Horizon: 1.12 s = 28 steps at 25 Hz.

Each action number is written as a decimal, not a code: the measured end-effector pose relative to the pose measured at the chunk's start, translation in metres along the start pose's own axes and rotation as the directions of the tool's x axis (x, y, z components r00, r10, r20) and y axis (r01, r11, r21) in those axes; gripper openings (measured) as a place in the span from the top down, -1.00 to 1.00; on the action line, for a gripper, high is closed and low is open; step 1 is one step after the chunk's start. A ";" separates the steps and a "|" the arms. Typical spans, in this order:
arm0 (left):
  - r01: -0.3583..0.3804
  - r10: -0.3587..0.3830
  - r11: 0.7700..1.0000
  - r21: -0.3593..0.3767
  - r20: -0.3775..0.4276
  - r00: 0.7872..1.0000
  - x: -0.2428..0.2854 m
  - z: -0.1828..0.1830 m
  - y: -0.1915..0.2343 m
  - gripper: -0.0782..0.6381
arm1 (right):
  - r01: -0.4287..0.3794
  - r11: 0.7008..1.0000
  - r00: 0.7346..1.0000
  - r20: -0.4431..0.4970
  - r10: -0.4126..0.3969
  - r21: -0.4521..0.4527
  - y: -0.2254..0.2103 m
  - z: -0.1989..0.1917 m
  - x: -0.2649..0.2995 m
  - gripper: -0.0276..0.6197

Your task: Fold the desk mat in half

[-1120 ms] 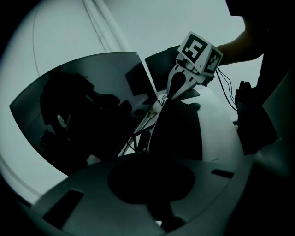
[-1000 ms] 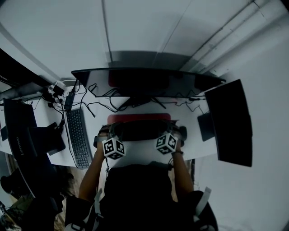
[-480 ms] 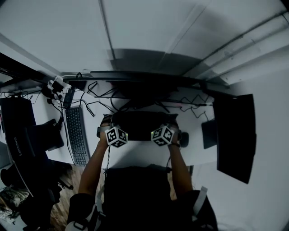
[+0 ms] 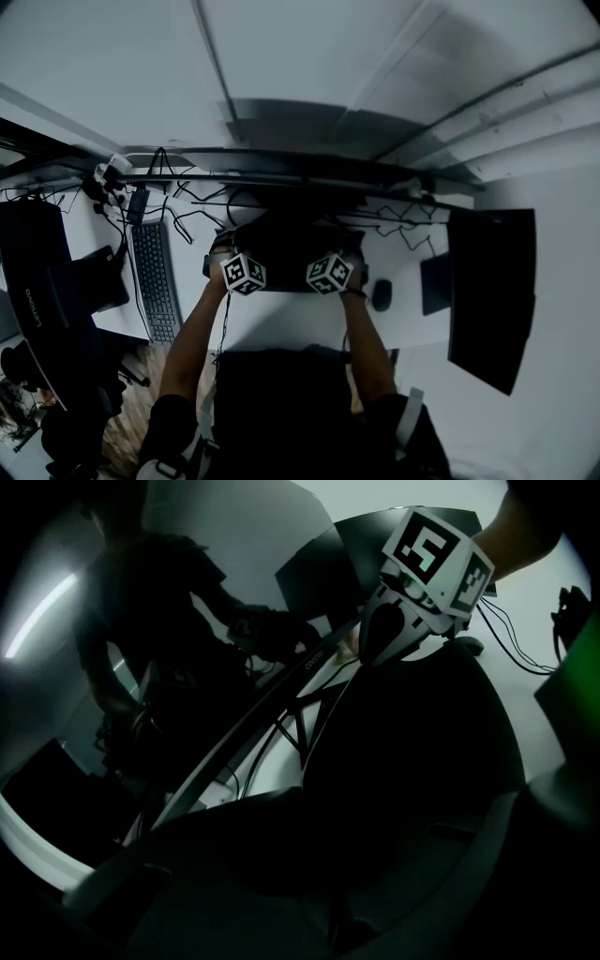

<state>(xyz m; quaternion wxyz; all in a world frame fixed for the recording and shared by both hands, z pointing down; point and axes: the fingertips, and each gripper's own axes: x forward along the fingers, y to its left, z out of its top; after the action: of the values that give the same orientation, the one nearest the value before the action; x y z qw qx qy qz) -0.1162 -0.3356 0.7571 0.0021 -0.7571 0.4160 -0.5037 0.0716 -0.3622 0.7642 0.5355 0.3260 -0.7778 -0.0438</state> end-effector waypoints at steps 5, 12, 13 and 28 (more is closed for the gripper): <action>-0.016 0.016 1.000 0.002 -0.033 0.999 0.011 -0.007 -0.002 0.73 | 0.020 1.000 1.000 -0.016 -0.020 -0.014 0.002 -0.005 0.013 0.85; -0.033 0.033 0.999 -0.023 -0.017 0.999 0.024 -0.011 -0.004 0.72 | 0.023 1.000 0.999 -0.030 -0.023 0.010 0.003 -0.009 0.027 0.84; -0.038 0.038 0.999 -0.024 -0.016 0.999 0.025 -0.012 -0.005 0.71 | 0.021 1.000 0.999 -0.032 -0.021 0.009 0.004 -0.010 0.030 0.83; -0.076 0.073 0.989 -0.130 -0.025 0.997 0.023 -0.012 0.007 0.52 | 0.061 0.997 0.998 -0.036 -0.059 0.052 0.000 -0.012 0.034 0.72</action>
<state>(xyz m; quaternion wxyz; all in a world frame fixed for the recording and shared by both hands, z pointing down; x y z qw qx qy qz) -0.1261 -0.3497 0.7781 -0.0331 -0.7345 0.4763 -0.4823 0.0743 -0.3778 0.7969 0.5385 0.3640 -0.7592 -0.0333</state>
